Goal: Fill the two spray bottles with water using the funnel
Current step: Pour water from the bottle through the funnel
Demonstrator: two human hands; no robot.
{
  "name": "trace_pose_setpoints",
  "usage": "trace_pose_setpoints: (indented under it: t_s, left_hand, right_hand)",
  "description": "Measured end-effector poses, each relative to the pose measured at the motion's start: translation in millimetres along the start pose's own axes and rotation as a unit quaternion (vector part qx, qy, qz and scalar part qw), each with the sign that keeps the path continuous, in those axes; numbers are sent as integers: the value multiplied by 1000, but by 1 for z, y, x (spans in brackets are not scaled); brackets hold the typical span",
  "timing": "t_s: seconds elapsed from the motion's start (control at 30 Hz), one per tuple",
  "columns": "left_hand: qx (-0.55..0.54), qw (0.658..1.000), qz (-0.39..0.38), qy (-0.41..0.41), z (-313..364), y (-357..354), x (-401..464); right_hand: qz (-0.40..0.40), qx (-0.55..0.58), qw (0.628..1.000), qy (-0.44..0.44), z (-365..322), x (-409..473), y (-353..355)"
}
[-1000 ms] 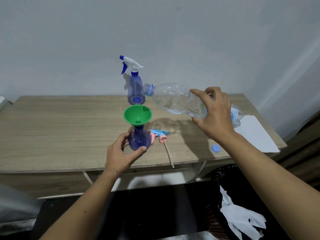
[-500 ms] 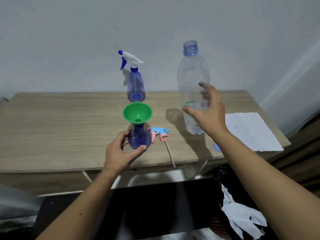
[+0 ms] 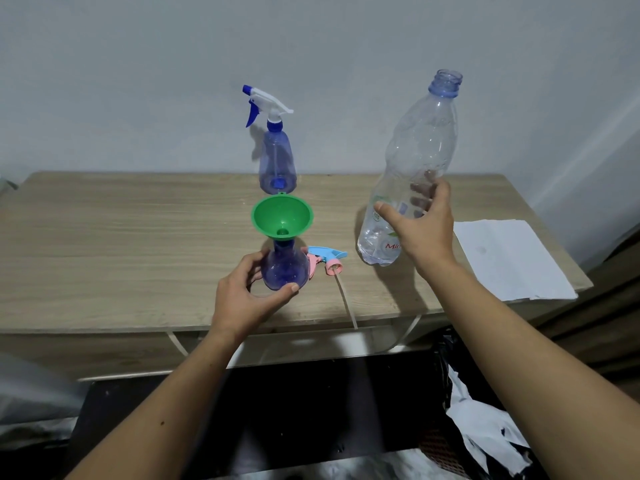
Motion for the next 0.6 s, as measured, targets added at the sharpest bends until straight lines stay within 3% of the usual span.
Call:
trace_pose_setpoints:
  t_s: [0.37,0.6]
  left_hand:
    - [8,1000,10,3,-1,0,0]
    - [10,1000,11,5,1,0,-1]
  right_hand:
    - [-15,-21,1000,-12,1,-4,3]
    - [89,-55,993,55,-26,-26,26]
Point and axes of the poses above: each hand's wrist, its own x-axis towards the middle knuckle, its own y-axis out of the back of the hand, z = x × y, the point moved 8 cm from there along x, towards the middle knuckle, and after that the axes turned 3 degrees about y, right-handed, at the moved point
